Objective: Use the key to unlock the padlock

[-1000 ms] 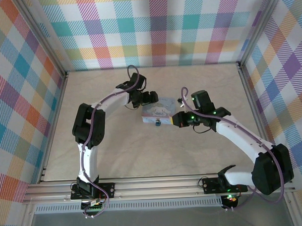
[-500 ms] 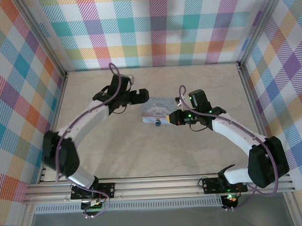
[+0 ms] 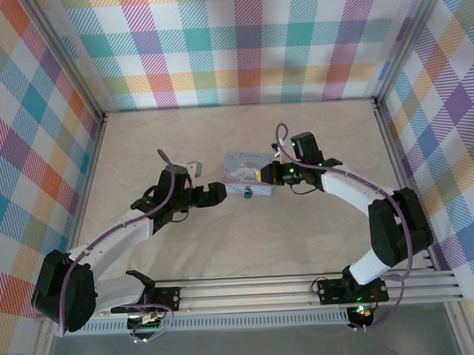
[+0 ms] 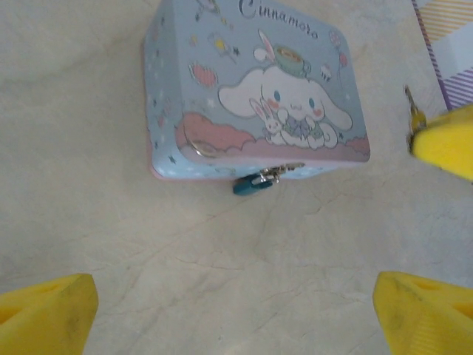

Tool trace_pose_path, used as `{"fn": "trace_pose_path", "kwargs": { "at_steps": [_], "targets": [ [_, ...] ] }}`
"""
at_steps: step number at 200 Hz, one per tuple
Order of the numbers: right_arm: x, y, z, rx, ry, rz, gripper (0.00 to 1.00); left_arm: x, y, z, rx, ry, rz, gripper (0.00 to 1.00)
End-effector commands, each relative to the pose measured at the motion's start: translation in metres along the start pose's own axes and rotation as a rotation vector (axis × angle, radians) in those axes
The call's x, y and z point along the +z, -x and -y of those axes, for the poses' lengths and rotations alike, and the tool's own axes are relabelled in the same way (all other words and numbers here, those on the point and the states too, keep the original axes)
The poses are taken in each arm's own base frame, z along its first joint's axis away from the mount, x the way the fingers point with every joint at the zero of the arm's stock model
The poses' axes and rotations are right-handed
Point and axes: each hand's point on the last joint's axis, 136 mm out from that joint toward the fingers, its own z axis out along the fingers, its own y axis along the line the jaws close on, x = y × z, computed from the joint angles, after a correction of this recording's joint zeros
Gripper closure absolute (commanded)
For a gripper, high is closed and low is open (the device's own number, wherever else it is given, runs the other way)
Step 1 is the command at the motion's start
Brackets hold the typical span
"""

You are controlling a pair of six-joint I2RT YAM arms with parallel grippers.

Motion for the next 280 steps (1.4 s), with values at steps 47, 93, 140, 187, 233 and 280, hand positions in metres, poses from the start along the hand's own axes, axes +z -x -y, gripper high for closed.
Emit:
{"fn": "trace_pose_path", "kwargs": {
  "at_steps": [47, 93, 140, 187, 233, 280],
  "targets": [
    [0.019, 0.034, 0.015, 0.049, 0.025, 0.045, 1.00, 0.049, -0.019, 0.047, 0.013, -0.166, -0.040, 0.07],
    [0.028, 0.033, 0.033, 0.076, -0.012, 0.028, 1.00, 0.076, -0.022, 0.053, 0.049, -0.172, -0.052, 0.09],
    [0.032, 0.020, 0.050, 0.101, -0.069, -0.001, 1.00, 0.099, -0.022, 0.056, 0.110, -0.163, -0.057, 0.15],
    [0.036, 0.005, 0.063, 0.134, -0.096, -0.028, 1.00, 0.126, -0.022, 0.047, 0.108, -0.123, -0.061, 0.23],
    [0.036, -0.008, 0.070, 0.151, -0.112, -0.042, 1.00, 0.140, -0.024, 0.040, 0.118, -0.092, -0.064, 0.28],
    [0.034, -0.011, 0.072, 0.151, -0.125, -0.038, 1.00, 0.149, -0.028, 0.036, 0.148, -0.072, -0.061, 0.33]
  ]
}}
